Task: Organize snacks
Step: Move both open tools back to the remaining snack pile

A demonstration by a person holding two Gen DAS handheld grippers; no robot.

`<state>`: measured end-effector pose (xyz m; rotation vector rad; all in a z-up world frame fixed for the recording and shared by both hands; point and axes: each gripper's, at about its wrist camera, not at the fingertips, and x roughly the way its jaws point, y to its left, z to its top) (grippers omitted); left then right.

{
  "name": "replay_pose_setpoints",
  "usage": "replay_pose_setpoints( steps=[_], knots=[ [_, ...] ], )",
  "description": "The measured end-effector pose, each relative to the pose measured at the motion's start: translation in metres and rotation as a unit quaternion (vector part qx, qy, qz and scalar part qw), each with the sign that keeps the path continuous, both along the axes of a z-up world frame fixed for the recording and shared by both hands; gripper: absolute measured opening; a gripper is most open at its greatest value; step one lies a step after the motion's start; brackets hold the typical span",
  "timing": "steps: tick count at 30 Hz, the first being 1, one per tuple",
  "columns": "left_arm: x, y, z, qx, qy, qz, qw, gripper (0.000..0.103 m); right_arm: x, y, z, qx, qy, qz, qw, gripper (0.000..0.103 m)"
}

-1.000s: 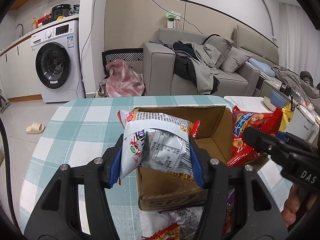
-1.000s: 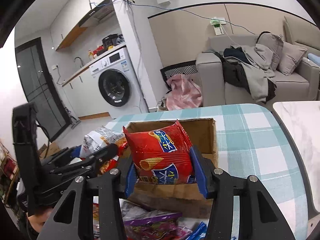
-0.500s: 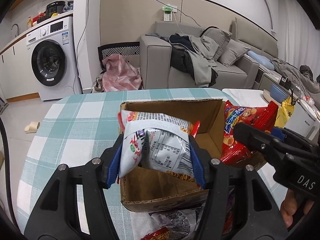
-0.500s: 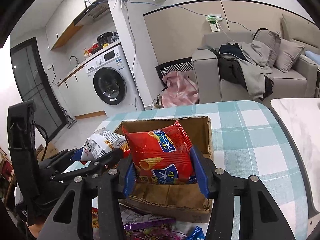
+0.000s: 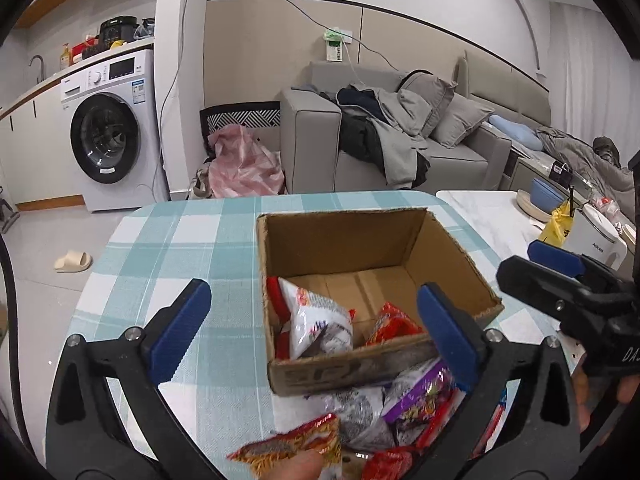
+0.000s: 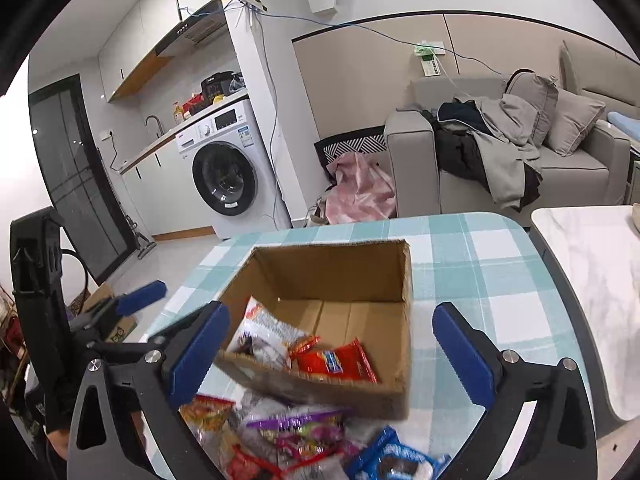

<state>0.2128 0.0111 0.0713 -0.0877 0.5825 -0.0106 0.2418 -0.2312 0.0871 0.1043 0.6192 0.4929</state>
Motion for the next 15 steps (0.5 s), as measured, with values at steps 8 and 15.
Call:
replay_pose_setpoints(
  steps=[8, 15],
  knots=[
    [-0.055, 0.016, 0.003, -0.002, -0.005, 0.014, 0.9999, 0.103, -0.037, -0.016, 0.006, -0.021, -0.015, -0.003, 1.0, 0.103],
    [-0.097, 0.025, -0.009, 0.003, 0.01, 0.03, 0.9995, 0.103, -0.061, -0.024, 0.006, -0.032, -0.009, 0.006, 0.999, 0.103]
  ],
)
